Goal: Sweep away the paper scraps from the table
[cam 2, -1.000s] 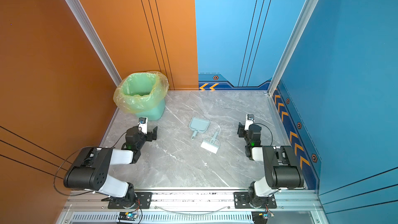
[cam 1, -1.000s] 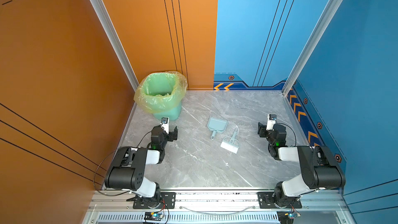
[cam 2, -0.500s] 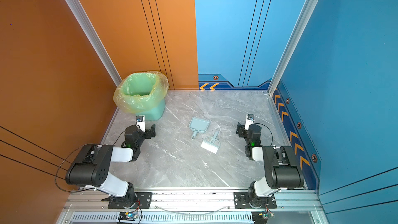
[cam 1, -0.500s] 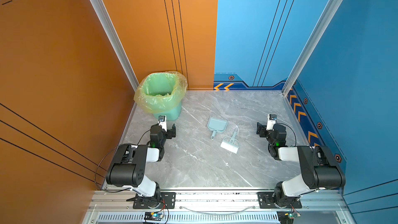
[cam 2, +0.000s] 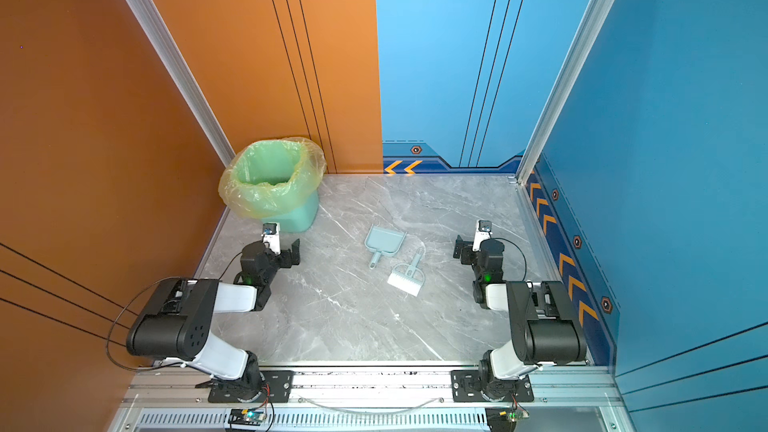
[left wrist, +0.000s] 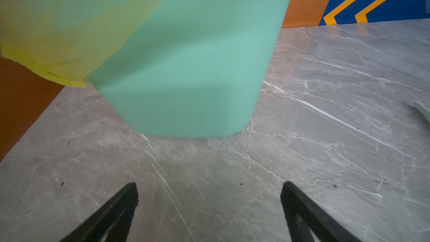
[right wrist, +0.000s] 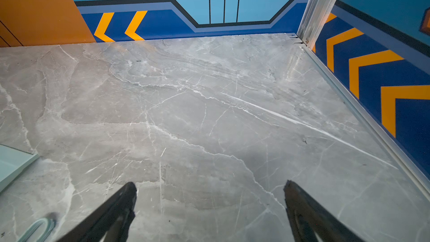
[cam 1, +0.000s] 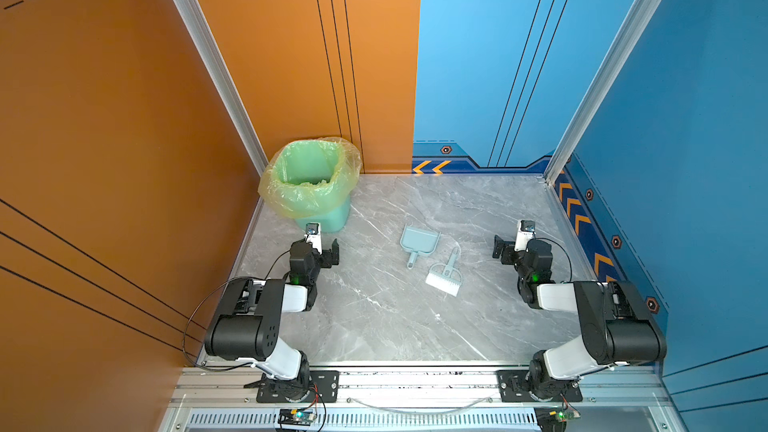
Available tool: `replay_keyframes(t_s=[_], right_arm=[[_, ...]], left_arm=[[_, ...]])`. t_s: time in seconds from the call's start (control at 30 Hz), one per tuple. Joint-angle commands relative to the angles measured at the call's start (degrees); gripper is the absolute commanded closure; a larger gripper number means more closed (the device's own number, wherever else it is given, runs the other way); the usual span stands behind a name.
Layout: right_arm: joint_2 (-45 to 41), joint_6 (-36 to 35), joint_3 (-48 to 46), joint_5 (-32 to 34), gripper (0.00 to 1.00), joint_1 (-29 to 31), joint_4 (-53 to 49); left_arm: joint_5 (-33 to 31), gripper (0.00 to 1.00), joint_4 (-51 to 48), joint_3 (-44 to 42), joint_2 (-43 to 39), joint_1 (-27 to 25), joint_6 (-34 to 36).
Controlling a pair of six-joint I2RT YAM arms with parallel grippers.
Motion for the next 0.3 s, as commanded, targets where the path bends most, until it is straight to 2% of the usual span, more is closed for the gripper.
replay_keyframes(t_s=[0.0, 0.27], right_arm=[[0.3, 0.3, -0.1, 1.2, 0.0, 0.4, 0.6], [0.3, 0.3, -0.1, 1.4, 0.0, 0.4, 0.6]], left_arm=[[-0.9, 0.02, -0.6, 0.9, 0.4, 0.4, -0.7], [-0.2, 0.02, -0.6, 0.9, 0.3, 0.9, -0.9]])
